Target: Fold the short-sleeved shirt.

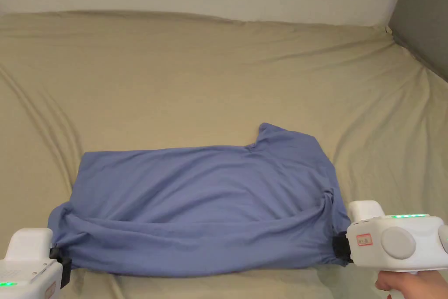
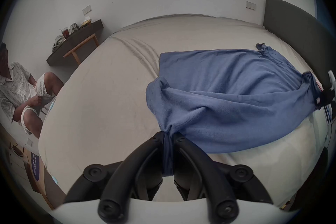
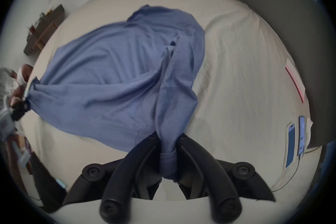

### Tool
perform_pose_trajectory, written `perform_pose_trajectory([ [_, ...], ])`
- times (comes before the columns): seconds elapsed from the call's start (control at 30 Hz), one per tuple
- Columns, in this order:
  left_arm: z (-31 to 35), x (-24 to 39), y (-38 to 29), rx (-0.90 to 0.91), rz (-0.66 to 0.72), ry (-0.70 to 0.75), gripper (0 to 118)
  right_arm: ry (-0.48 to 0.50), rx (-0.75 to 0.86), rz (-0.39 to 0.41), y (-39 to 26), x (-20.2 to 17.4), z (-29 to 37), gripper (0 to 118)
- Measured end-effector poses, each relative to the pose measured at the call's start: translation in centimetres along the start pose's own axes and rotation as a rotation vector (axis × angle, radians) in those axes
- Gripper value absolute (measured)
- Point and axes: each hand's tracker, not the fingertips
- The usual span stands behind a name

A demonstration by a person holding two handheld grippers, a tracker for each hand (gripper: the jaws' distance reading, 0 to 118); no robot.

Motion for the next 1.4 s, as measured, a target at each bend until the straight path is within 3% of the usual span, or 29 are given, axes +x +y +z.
perform_pose_trajectory([
  [0.13,1.7,-1.8,-2.5,-0.053,-0.015,-0.019,7,-0.007,-0.029,0.022,-2.9,1.4,3.1,10],
  [0.2,2.2,-2.0,-4.0,-0.111,-0.010,-0.048,7,0.014,-0.084,-0.004,-4.7,1.8,3.4,11],
  [0.27,2.7,-1.5,-5.7,-0.152,-0.078,-0.040,7,0.003,-0.130,-0.002,-6.8,1.7,2.0,10],
  [0.53,-0.9,-1.2,-8.6,-0.245,-0.074,-0.057,6,-0.045,-0.187,-0.013,-10.3,1.4,-4.1,11],
  [0.6,-0.5,-1.0,-7.9,-0.249,-0.087,-0.050,9,-0.066,-0.174,-0.003,-9.6,1.2,-3.2,22],
  [0.63,-0.5,-1.1,-7.8,-0.247,-0.098,-0.046,20,-0.097,-0.161,0.019,-9.3,0.8,-2.5,47],
  [0.67,-0.2,-1.0,-7.6,-0.236,-0.113,-0.031,39,-0.158,-0.129,0.040,-8.9,0.7,-1.9,74],
  [0.7,0.3,-1.1,-7.2,-0.208,-0.133,0.007,66,-0.201,-0.056,0.058,-8.4,0.7,-1.0,98],
  [0.73,1.0,-1.2,-6.7,-0.171,-0.128,0.017,99,-0.219,0.037,0.066,-7.6,0.6,0.5,112],
  [0.77,2.2,-1.0,-5.6,-0.124,-0.103,0.019,108,-0.224,0.119,0.066,-6.8,0.1,2.1,113],
  [0.87,5.1,-1.0,-2.7,0.075,-0.008,0.081,108,-0.206,0.319,0.085,-3.5,-2.2,6.2,112],
  [1.0,7.2,-0.5,1.3,0.266,0.047,0.057,108,-0.153,0.501,0.160,-0.3,-6.2,8.8,112],
  [1.07,7.6,0.2,3.4,0.280,0.052,0.039,104,-0.147,0.551,0.214,0.8,-8.8,9.3,100],
  [1.1,7.4,0.4,4.3,0.276,0.052,0.028,93,-0.145,0.556,0.243,1.3,-10.0,9.4,79],
  [1.13,7.0,0.7,5.0,0.274,0.049,0.023,64,-0.136,0.561,0.260,1.6,-11.0,9.5,37],
  [1.17,6.2,0.8,5.7,0.273,0.039,0.023,39,-0.127,0.566,0.264,2.0,-11.6,9.2,13],
  [1.2,5.5,1.1,6.3,0.274,0.017,0.036,18,-0.112,0.569,0.262,2.2,-12.3,9.0,1],
  [1.23,4.5,1.3,6.8,0.272,-0.005,0.046,11,-0.098,0.569,0.262,2.3,-12.8,8.7,0],
  [1.33,1.3,1.1,8.3,0.234,-0.028,0.026,8,-0.056,0.538,0.270,2.7,-13.4,7.6,0],
  [1.4,-1.6,0.6,9.3,0.185,-0.019,0.009,0,-0.051,0.541,0.265,2.7,-13.5,7.0,0],
])
